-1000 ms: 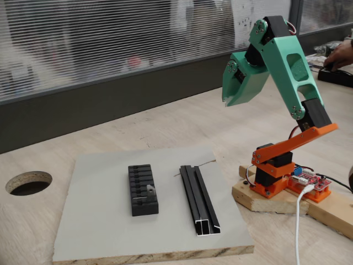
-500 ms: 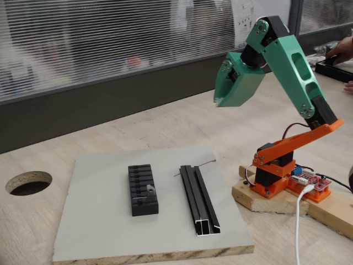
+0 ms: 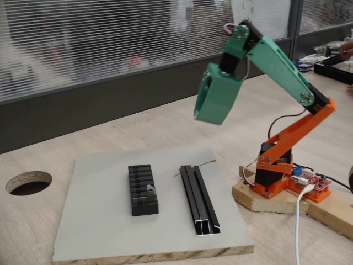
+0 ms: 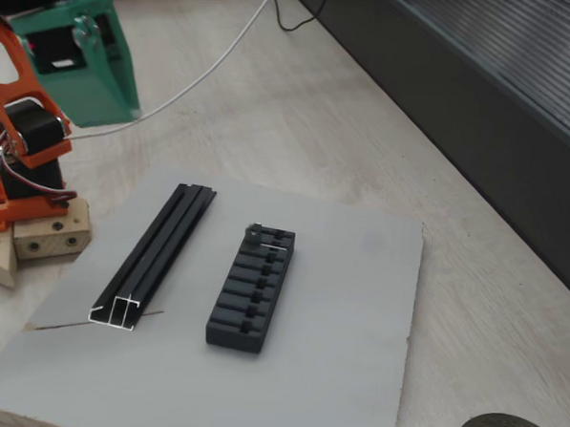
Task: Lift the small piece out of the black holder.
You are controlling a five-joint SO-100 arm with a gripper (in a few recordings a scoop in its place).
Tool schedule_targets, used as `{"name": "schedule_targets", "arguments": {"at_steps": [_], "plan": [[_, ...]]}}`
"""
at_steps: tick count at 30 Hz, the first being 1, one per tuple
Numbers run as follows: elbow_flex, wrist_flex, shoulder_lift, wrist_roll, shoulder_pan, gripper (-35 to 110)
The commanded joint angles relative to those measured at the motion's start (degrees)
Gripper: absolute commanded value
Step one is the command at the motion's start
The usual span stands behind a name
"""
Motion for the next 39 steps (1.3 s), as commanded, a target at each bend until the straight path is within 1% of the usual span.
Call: {"name": "schedule_targets", "arguments": {"at_steps": [1,7,10,14,17,31,34,36,39], "plan": [[-0.18,-0.09,-4.39,7.38,-7.38,5],[-0.97,-0.26,-13.89,16.35,-15.21,5],[-0.97,-3.60,-16.70,18.46,-18.46,5],[-0.09,-12.13,-18.98,18.72,-19.07,5],[-0.26,-15.64,-21.97,18.19,-18.81,5],[-0.88,-16.35,-23.91,18.72,-18.54,5],[-0.62,-17.84,-23.91,18.72,-18.54,6],[-0.18,-19.86,-23.91,18.72,-18.54,9],[-0.09,-23.73,-24.61,18.11,-19.16,19]]}}
